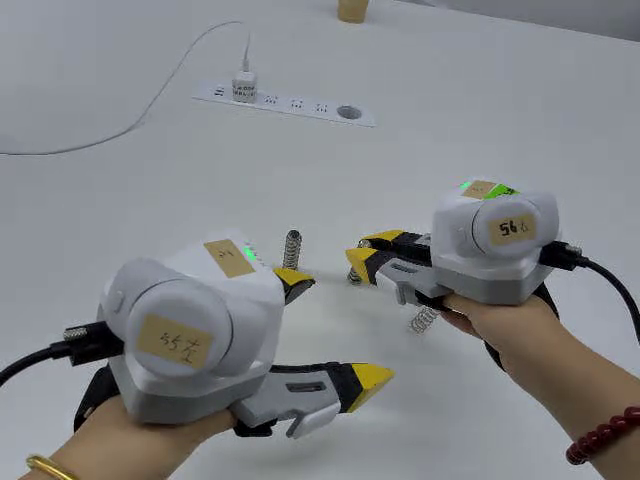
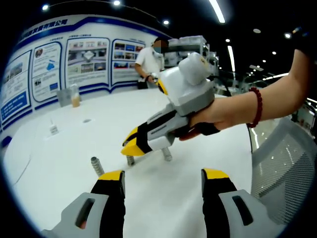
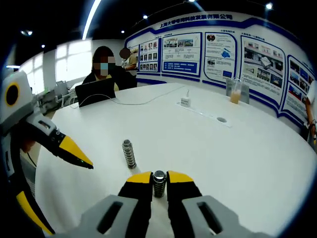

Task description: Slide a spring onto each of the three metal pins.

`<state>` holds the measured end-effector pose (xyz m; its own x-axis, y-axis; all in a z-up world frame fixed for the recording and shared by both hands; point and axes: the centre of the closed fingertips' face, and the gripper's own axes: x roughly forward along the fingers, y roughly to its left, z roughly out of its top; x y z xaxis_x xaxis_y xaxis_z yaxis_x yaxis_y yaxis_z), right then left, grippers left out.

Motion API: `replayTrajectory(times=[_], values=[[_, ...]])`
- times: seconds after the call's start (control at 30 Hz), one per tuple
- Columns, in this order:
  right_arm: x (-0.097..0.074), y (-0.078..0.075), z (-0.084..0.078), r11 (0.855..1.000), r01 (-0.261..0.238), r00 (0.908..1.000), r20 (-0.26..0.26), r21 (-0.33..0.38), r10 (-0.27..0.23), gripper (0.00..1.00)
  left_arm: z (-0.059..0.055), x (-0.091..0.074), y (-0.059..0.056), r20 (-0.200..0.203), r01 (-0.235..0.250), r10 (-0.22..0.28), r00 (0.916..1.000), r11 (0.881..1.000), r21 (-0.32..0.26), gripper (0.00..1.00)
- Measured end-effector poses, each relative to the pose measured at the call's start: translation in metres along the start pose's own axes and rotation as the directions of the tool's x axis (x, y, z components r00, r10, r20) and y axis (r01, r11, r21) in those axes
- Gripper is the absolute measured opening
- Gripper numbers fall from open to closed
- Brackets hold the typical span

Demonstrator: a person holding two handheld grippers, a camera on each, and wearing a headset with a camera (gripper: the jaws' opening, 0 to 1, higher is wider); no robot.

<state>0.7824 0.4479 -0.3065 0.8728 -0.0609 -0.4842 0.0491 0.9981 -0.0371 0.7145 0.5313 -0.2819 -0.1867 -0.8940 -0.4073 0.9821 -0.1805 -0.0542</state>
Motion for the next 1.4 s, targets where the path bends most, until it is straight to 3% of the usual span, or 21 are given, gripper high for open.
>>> replayTrajectory(times=[0.17, 0.5, 0.93, 1.13, 1.27, 1.4], values=[[-0.001, -0.001, 0.001, 1.0, 0.004, 1.0, 0.003, 0.027, -0.004, 0.13, 0.0, 0.0, 0.001, -0.001, -0.003, 0.003, 1.0, 1.0, 0.0, 0.63], [-0.017, -0.01, 0.015, 0.994, 0.039, 0.9984, 0.038, 0.097, -0.043, 0.26, 0.001, 0.003, 0.001, -0.002, -0.006, 0.006, 1.0, 1.0, 0.011, 0.65], [-0.047, -0.019, 0.021, 0.98, 0.059, 0.9964, 0.048, 0.19, -0.069, 0.42, 0.005, 0.011, -0.005, -0.01, 0.002, -0.001, 1.0, 0.999, 0.053, 0.67], [-0.063, -0.021, 0.021, 0.976, 0.06, 0.9958, 0.054, 0.21, -0.073, 0.47, 0.001, 0.018, -0.005, -0.024, -0.004, 0.005, 0.9997, 0.999, 0.053, 0.67], [-0.073, -0.024, 0.019, 0.972, 0.064, 0.9952, 0.058, 0.226, -0.079, 0.51, -0.005, 0.025, -0.002, -0.051, -0.017, 0.022, 0.9984, 0.996, 0.092, 0.65], [-0.084, -0.027, 0.016, 0.972, 0.07, 0.9946, 0.059, 0.225, -0.086, 0.52, -0.006, 0.03, -0.004, -0.051, -0.011, 0.016, 0.9986, 0.994, 0.105, 0.64]])
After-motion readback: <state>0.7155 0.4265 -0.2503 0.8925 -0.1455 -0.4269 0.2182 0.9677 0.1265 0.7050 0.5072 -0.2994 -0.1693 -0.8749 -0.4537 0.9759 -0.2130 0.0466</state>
